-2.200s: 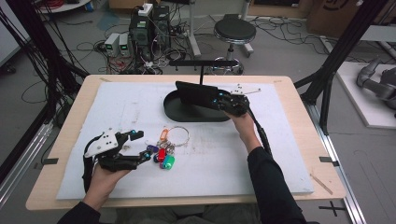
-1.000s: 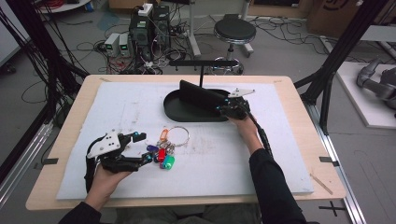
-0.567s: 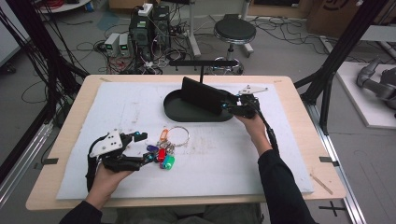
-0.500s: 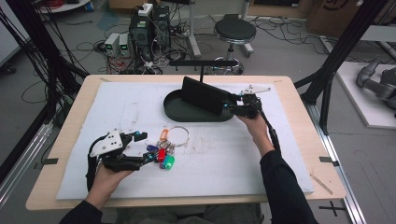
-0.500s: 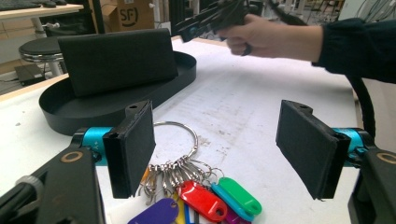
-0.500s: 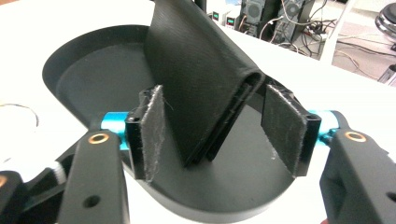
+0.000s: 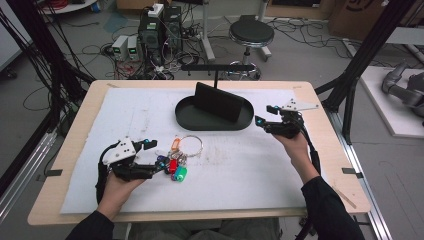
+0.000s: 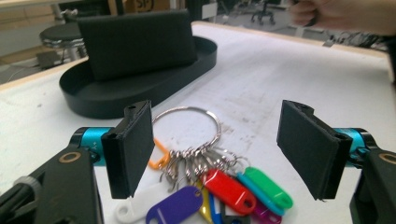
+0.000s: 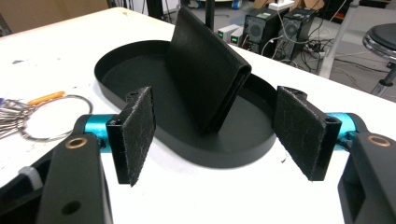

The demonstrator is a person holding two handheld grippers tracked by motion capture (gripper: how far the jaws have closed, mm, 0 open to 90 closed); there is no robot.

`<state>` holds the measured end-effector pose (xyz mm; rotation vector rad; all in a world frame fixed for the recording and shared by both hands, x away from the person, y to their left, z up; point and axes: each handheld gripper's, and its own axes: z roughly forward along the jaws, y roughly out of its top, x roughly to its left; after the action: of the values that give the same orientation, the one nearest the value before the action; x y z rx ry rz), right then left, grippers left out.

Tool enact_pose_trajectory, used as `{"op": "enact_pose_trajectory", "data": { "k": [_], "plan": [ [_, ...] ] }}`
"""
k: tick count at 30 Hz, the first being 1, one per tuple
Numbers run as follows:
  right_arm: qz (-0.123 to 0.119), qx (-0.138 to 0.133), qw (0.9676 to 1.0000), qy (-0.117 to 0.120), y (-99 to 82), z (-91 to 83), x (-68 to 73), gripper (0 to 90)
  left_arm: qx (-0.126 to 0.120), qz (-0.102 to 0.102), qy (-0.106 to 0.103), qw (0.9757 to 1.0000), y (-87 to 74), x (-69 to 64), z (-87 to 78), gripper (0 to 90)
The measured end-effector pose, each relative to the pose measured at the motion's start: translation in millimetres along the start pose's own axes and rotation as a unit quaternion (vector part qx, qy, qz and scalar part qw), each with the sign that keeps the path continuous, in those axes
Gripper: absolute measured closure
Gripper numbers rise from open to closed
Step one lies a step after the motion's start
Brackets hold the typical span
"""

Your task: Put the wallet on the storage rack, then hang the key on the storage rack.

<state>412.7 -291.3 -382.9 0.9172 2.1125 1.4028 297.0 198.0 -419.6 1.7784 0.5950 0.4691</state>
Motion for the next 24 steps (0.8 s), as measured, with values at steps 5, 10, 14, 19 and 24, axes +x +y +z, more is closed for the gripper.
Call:
{"op": "enact_pose_trajectory", "data": {
  "k": [5, 10, 14, 19, 24],
  "plan": [
    [0.028, -0.028, 0.9991, -0.016, -12.6, -22.9, 9.2, 28.1, 0.008, 0.005, 0.017, 0.9998, -2.0, -2.0, -3.1, 27.3],
    [0.05, -0.046, 0.9972, -0.031, -22.8, -33.9, 13.5, 27.8, 0.007, 0.002, 0.03, 0.9995, -0.6, 0.0, -4.0, 27.3],
    [0.065, -0.061, 0.9955, -0.033, -28.4, -41.7, 14.7, 27.3, 0.004, 0.0, 0.035, 0.9994, 0.0, 1.2, -3.4, 27.2],
    [0.082, -0.046, 0.9951, -0.031, -33.6, -50.3, 12.2, 24.9, 0.008, -0.013, 0.044, 0.9989, -0.5, 5.6, -1.8, 27.0],
    [0.055, -0.069, 0.9941, -0.064, -47.0, -60.0, 12.5, 26.0, 0.01, -0.033, 0.049, 0.9982, -0.2, 10.0, 0.3, 26.0]
  ]
}}
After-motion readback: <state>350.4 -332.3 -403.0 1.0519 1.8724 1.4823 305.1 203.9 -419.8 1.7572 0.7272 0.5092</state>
